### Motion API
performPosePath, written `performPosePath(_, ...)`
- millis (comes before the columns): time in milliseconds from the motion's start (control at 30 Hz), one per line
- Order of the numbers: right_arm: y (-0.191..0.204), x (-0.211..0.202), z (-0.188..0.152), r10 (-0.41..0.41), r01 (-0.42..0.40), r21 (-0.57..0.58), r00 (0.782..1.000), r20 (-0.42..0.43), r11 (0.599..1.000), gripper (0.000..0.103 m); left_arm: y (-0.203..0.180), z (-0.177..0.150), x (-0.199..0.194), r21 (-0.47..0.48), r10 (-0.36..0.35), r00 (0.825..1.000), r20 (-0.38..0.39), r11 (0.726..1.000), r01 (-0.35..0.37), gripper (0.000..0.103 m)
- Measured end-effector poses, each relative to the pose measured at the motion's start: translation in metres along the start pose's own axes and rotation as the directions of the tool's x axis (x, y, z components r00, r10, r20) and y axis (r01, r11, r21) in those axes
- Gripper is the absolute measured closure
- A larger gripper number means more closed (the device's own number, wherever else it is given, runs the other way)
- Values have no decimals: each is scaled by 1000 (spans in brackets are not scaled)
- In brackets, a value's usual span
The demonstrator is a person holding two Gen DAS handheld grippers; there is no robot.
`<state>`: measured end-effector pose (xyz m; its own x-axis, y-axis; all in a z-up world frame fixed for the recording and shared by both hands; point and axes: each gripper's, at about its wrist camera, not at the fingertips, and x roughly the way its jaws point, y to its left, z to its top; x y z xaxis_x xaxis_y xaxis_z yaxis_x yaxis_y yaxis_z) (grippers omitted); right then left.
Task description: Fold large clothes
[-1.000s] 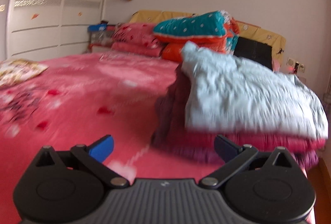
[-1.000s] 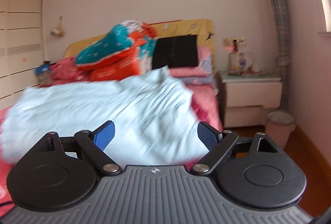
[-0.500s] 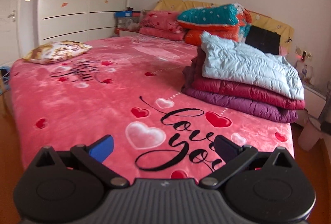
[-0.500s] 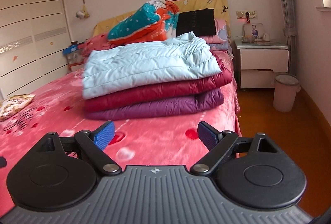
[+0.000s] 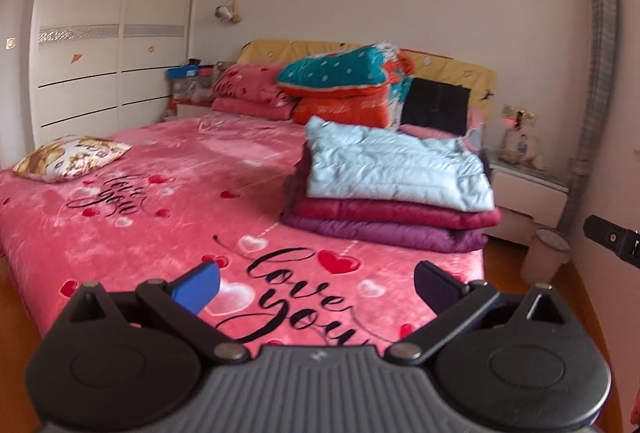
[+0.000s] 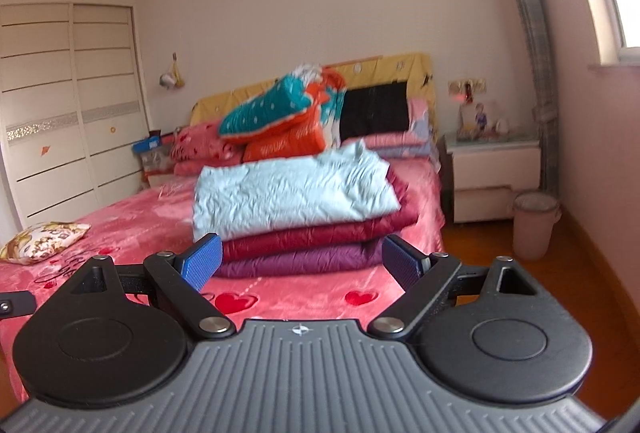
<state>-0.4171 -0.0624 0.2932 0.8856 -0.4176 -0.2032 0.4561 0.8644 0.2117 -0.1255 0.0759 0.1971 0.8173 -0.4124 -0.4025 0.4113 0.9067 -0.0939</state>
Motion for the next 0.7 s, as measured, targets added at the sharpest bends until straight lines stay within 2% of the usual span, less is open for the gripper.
performPosePath(167,-2,-28,13,-2,2,7,1000,16,1000,0,-10,1,-12,28,1,1000,8,1000,-1,1)
performPosePath(433,4,-63,22,6,-5,-8,999,52,1000,0,-14,-1,-26,15,16,1000,24,1000,-17,1)
performPosePath(700,8,-57,20,-4,5,-35,999,49,999,0,-20,-4,-27,49,56,998,31,997,-58,1)
